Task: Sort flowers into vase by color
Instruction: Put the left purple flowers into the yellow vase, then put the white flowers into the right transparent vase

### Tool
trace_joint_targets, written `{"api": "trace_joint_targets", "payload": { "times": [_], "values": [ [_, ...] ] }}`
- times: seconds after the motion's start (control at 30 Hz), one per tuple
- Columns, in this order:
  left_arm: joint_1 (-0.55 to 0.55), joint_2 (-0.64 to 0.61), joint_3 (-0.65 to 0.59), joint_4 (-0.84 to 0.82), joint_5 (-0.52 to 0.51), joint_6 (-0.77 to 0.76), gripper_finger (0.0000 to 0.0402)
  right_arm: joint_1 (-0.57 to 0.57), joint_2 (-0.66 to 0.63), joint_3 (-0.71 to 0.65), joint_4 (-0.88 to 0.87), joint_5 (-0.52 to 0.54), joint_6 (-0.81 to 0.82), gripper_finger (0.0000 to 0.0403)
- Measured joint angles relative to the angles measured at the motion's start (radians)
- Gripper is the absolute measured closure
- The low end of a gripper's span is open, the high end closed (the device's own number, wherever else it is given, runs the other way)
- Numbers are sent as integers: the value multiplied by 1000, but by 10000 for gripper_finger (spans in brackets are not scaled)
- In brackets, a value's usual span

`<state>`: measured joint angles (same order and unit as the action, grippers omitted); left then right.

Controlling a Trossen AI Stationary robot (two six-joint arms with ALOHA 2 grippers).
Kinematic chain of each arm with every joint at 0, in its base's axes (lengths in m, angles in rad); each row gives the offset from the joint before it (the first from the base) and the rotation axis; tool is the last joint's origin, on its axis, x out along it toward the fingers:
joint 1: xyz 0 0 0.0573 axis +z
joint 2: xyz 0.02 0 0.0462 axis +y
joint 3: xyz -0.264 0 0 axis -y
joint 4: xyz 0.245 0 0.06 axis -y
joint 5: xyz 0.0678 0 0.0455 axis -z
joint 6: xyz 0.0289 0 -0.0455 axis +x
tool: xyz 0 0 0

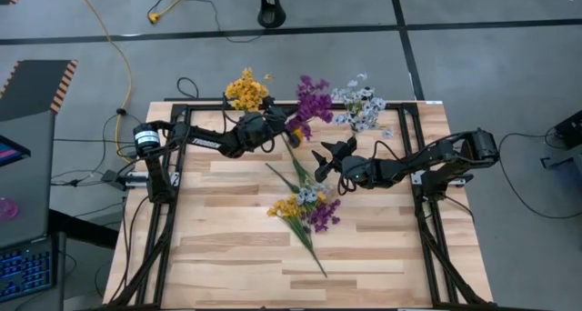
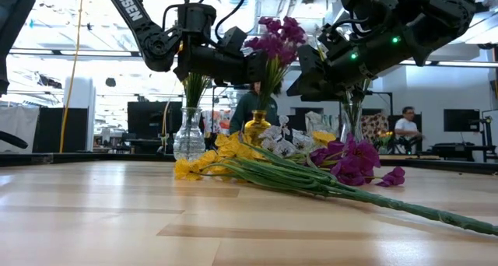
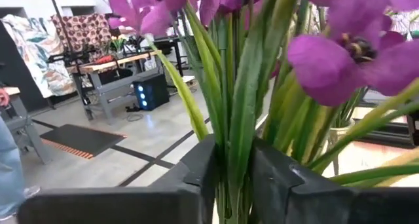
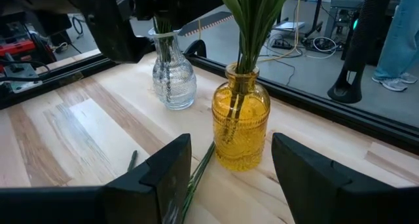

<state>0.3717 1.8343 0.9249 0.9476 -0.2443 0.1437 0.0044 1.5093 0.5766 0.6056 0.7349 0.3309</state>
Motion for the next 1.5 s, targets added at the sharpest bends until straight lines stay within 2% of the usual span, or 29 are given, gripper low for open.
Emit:
{"api": "trace_joint_targets", "payload": {
  "times": [0.3, 0.5, 0.87, 1.3, 1.5],
  "values": [
    [0, -11, 0, -12, -29, -7, 255, 0, 0, 0, 0, 0, 0, 162],
    [0, -81, 0, -149, -34, -6, 228, 0, 0, 0, 0, -1, 0, 162],
    [0, -219, 0, -404, -29, -6, 223, 0, 0, 0, 0, -3, 0, 162],
    [0, -336, 0, -509, -28, 63, 223, 0, 0, 0, 0, -3, 0, 162],
    [-9, -416, 0, -614, -28, 114, 223, 2, 0, 0, 0, -3, 0, 162]
  ]
}}
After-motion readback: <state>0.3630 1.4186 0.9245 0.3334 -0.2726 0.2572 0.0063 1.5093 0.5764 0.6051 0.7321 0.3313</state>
